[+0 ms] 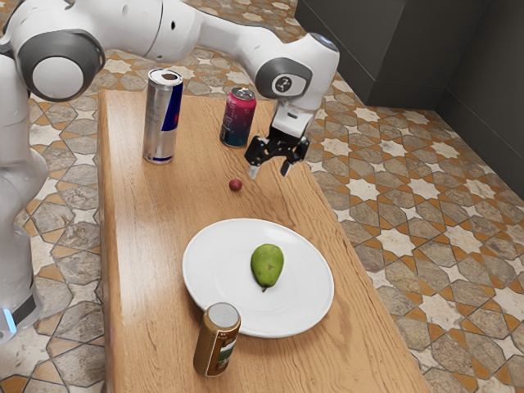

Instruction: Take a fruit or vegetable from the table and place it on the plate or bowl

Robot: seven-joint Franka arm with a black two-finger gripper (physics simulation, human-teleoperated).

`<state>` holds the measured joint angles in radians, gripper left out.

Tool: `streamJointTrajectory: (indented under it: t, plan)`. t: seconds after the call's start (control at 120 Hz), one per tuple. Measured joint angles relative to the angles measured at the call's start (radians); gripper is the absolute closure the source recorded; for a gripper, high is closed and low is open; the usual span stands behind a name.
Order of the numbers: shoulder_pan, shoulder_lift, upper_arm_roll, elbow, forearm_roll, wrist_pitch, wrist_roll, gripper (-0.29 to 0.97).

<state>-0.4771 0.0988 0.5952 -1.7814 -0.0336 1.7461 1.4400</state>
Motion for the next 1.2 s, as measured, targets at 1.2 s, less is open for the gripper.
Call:
streamJointTrajectory:
  t: [1.2]
  plan:
    - [0.118, 0.112, -0.008, -0.016, -0.04, 0.042, 0.067, 0.0]
